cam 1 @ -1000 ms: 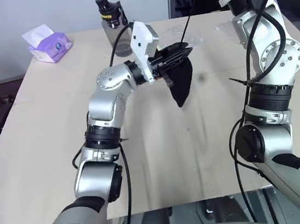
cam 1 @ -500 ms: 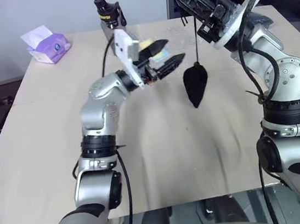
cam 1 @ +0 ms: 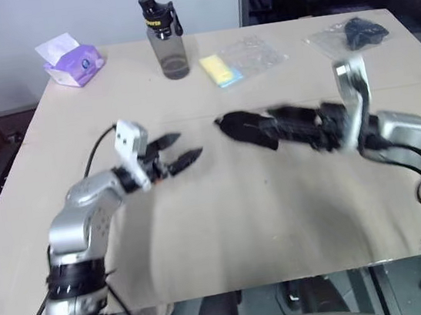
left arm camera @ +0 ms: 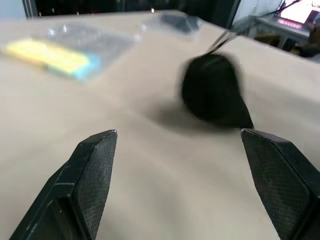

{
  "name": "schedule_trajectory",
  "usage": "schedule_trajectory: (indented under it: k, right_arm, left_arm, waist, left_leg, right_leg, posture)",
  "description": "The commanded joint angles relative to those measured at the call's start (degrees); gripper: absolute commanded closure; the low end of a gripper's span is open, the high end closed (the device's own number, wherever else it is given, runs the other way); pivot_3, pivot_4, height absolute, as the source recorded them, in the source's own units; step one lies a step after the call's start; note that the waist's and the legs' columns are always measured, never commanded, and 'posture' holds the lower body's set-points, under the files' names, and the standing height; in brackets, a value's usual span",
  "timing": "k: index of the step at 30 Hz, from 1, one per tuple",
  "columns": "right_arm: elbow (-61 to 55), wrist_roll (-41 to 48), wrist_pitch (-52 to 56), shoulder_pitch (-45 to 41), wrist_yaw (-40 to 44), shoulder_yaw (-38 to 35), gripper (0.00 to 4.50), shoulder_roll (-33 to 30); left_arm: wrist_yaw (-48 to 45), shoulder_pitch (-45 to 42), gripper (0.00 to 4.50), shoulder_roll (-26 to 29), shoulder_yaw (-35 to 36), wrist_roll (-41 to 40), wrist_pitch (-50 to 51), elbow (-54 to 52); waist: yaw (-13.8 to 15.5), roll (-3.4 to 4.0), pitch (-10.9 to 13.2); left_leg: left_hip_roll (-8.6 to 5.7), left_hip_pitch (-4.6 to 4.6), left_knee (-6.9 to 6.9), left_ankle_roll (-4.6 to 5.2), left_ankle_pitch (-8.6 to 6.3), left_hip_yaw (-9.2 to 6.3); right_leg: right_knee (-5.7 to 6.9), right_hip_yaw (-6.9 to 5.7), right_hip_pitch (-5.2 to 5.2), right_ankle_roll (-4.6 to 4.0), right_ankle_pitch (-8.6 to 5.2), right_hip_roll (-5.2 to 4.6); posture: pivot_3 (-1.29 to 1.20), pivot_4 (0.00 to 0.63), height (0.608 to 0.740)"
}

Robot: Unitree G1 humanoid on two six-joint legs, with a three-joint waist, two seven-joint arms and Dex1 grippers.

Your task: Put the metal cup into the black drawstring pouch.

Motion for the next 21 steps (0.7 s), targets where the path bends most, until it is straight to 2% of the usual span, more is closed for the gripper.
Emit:
schedule_trajectory:
  k: [1, 5, 8, 10, 12, 14, 21]
  right_arm:
    - [-1.1, -4.3, -4.1, 7.8, 7.7, -2.7, 1.31, -4.4]
    - [4.2, -18.7, -20.6, 18.2, 15.8, -2.1, 1.31, -5.5]
    - [13.5, -33.3, -40.5, 23.9, 22.9, 1.0, 1.31, -5.7]
    - [21.1, -39.1, -52.2, 25.3, 26.3, 1.1, 1.31, -4.7]
    - [27.3, -41.0, -60.7, 25.1, 28.2, -0.3, 1.31, -2.5]
    - [31.6, -40.3, -65.1, 25.2, 30.9, -1.9, 1.31, -1.0]
    - [35.0, -40.0, -69.9, 25.4, 34.4, -2.7, 1.31, 1.0]
  left_arm:
    - [-1.2, 6.5, 0.39, 2.5, 2.1, -0.1, -0.9, -5.3]
    - [0.2, 14.5, 0.39, 2.6, 2.2, 5.0, -8.8, -6.7]
    - [2.6, 18.7, 0.39, 0.2, 1.3, 7.2, -13.0, -8.2]
    - [5.5, 20.9, 0.39, -1.2, -0.5, 12.5, -18.3, -7.9]
    - [7.7, 22.0, 0.39, -2.2, -1.8, 16.3, -22.1, -6.9]
    - [7.6, 23.1, 0.39, -3.4, -2.1, 16.0, -23.6, -6.0]
    - [7.2, 24.7, 0.39, -5.2, -2.2, 16.1, -27.9, -4.7]
  waist:
    - [-0.1, 0.00, 0.0]
    - [-0.2, -0.04, -0.1]
    - [0.0, -0.04, -0.1]
    - [0.0, -0.04, -0.1]
    - [0.0, -0.04, -0.1]
    - [-0.1, -0.04, -0.1]
    - [-0.1, -0.02, -0.1]
  left_leg:
    - [0.00, 0.00, -0.01, 0.00, 0.00, 0.07]
    - [0.02, 0.12, 0.01, 0.00, 0.00, 0.17]
    - [0.02, 0.27, 0.01, 0.00, 0.00, 0.22]
    - [0.01, 0.30, 0.03, 0.00, 0.00, 0.28]
    - [0.01, 0.46, 0.02, 0.00, 0.00, 0.36]
    - [0.04, 1.03, -0.09, -0.01, -0.02, 0.42]
    - [0.11, 1.10, -0.10, 0.00, -0.01, 0.40]
  right_leg:
    - [-0.07, 0.05, 0.01, 0.00, 0.00, -0.01]
    - [-0.12, 0.15, 0.07, -0.02, -0.03, 0.03]
    - [-0.20, 0.16, 0.27, -0.13, -0.18, 0.02]
    - [-0.24, 0.20, 0.30, -0.09, -0.20, 0.01]
    - [-0.26, 0.28, 0.45, -0.10, -0.18, 0.01]
    - [-0.35, 0.33, 0.96, -0.04, -0.25, 0.03]
    - [-0.34, 0.32, 1.00, -0.08, -0.22, 0.05]
  posture:
    - [0.00, 0.150, 0.740]
    - [0.00, 0.150, 0.740]
    - [0.00, 0.150, 0.740]
    - [0.00, 0.150, 0.740]
    - [0.00, 0.150, 0.740]
    - [0.00, 0.150, 0.740]
    - [0.00, 0.150, 0.740]
